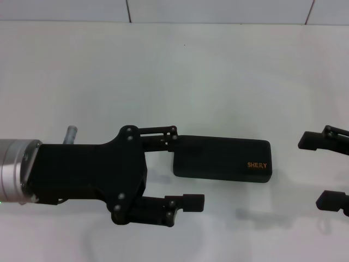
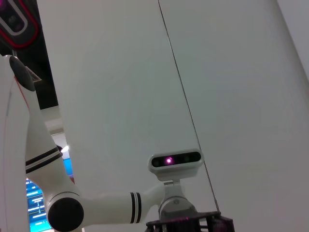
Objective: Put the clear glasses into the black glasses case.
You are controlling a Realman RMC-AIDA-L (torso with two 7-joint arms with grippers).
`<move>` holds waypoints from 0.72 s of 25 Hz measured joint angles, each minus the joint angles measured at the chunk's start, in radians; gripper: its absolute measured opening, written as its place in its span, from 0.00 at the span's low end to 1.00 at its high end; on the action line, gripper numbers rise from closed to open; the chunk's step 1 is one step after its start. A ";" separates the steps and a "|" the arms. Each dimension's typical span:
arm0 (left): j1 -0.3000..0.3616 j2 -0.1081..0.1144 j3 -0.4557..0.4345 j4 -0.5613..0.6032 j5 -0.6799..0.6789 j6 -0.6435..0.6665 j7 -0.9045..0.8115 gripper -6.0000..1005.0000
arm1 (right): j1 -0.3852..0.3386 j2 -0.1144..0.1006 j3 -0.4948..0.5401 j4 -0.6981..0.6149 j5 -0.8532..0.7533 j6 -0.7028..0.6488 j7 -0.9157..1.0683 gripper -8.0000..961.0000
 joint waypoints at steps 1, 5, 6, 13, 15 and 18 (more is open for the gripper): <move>0.000 0.000 0.000 -0.003 0.000 0.000 0.002 0.73 | 0.004 0.000 0.000 0.000 0.001 0.000 0.000 0.91; 0.006 0.001 -0.002 -0.005 0.001 -0.001 0.021 0.73 | 0.012 -0.003 -0.001 0.000 0.002 0.000 0.000 0.91; 0.007 0.001 -0.003 -0.005 0.001 -0.001 0.025 0.73 | 0.012 -0.003 -0.001 0.001 0.002 0.000 0.000 0.91; 0.008 -0.001 -0.027 -0.014 0.003 -0.001 0.030 0.73 | 0.014 -0.003 -0.002 0.001 -0.003 0.001 0.000 0.91; 0.008 0.000 -0.028 -0.014 0.003 -0.001 0.031 0.73 | 0.014 -0.003 -0.002 0.001 -0.003 0.002 0.000 0.91; 0.006 0.001 -0.028 -0.015 0.004 -0.001 0.031 0.73 | 0.016 -0.004 -0.002 0.001 0.000 0.005 0.000 0.91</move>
